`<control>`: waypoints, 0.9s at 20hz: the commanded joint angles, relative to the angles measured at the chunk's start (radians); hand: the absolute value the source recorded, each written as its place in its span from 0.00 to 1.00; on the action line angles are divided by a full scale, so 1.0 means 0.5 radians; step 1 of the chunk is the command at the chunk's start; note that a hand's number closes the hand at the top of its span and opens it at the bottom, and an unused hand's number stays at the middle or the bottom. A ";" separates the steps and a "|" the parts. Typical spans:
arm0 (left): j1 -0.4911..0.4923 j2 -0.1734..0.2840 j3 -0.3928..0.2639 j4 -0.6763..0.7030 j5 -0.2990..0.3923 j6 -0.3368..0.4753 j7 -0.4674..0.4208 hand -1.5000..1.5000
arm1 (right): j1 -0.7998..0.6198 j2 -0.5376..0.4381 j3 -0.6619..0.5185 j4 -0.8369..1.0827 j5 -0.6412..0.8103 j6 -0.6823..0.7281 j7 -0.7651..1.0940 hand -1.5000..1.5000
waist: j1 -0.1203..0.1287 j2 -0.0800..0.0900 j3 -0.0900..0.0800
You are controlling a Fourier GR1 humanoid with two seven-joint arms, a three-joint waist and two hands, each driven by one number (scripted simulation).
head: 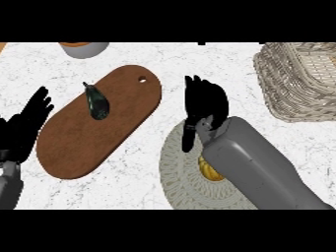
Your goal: Pick the squash from the placemat and place it in the basket
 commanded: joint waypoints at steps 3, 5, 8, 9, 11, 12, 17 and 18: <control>-0.088 -0.043 -0.021 0.097 -0.070 0.027 0.010 0.50 | 0.350 0.019 0.080 -0.072 0.171 -0.049 0.280 0.00 | 0.009 0.016 -0.002; 0.085 -0.028 -0.022 -0.095 -0.030 -0.018 0.005 0.50 | 0.442 0.000 0.049 -0.107 0.141 0.033 0.314 0.00 | 0.035 0.006 -0.001; -0.029 -0.086 -0.038 -0.002 -0.089 0.033 -0.015 0.50 | 0.533 -0.033 0.053 -0.144 0.186 0.074 0.265 0.00 | 0.027 0.014 -0.002; -0.049 -0.065 -0.025 0.024 -0.078 0.000 0.005 0.50 | 0.486 -0.007 0.007 -0.061 0.199 0.069 0.246 0.00 | 0.038 0.018 -0.002; -0.094 0.018 0.073 0.006 0.002 -0.070 0.063 0.50 | 0.551 0.004 0.008 -0.197 0.216 0.120 0.322 0.00 | 0.035 0.013 -0.002; -0.027 -0.062 0.035 0.103 -0.059 -0.041 -0.096 0.50 | 0.617 -0.004 0.052 -0.336 0.214 0.187 0.389 0.00 | 0.019 0.011 -0.003; -0.107 -0.117 -0.010 0.055 -0.143 0.033 -0.021 0.50 | 0.721 0.011 0.026 -0.520 0.255 0.243 0.383 0.00 | 0.026 0.010 -0.002; -0.041 -0.091 0.024 0.121 -0.103 -0.059 -0.102 0.50 | 0.722 -0.048 -0.045 -0.506 0.232 0.274 0.322 0.00 | 0.032 0.013 -0.002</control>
